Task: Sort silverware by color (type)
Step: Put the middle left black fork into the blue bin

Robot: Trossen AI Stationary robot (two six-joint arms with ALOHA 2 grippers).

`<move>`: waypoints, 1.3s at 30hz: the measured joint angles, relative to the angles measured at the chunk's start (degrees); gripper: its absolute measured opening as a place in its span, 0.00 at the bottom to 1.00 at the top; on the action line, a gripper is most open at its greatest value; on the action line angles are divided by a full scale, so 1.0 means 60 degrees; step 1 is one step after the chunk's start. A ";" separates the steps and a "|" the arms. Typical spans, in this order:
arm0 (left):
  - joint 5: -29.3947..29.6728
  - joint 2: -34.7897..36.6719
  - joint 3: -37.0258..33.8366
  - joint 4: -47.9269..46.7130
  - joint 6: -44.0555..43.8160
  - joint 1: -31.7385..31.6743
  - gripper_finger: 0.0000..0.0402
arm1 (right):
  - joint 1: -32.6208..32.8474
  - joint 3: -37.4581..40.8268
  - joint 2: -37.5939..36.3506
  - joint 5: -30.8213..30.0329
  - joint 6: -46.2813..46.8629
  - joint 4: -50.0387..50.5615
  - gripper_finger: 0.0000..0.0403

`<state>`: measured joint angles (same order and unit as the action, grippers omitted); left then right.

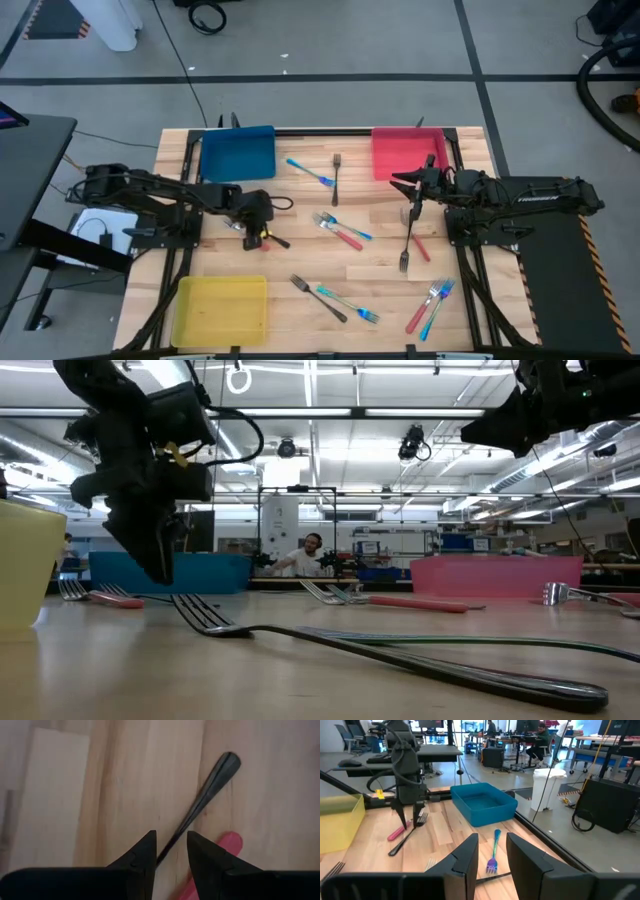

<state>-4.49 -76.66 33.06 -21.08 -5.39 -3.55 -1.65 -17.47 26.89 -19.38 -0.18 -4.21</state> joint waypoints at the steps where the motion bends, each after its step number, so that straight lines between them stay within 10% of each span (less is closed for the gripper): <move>1: 0.0000 -0.0095 0.0000 0.0006 0.0000 0.0000 0.27 | 0.0000 0.0000 0.0000 0.0000 -0.0003 0.0000 0.27; 18: 0.0026 -0.1115 0.0045 0.0091 0.0015 -0.0004 0.27 | -0.0011 0.0000 0.0000 0.0000 -0.0253 -0.0008 0.27; 28: 0.0112 -0.1133 0.0025 0.0090 -0.0063 -0.0011 0.03 | -0.0011 0.0000 0.0000 -0.0004 -0.0562 -0.0162 0.27; 39: -0.0027 -0.0852 -0.0010 0.0092 0.0351 -0.0266 0.02 | -0.0011 0.0000 0.0015 -0.0005 -0.0115 -0.0470 0.27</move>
<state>-4.65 -81.77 33.00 -20.53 -3.28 -5.15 -1.72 -17.47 26.98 -19.41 -0.86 -7.03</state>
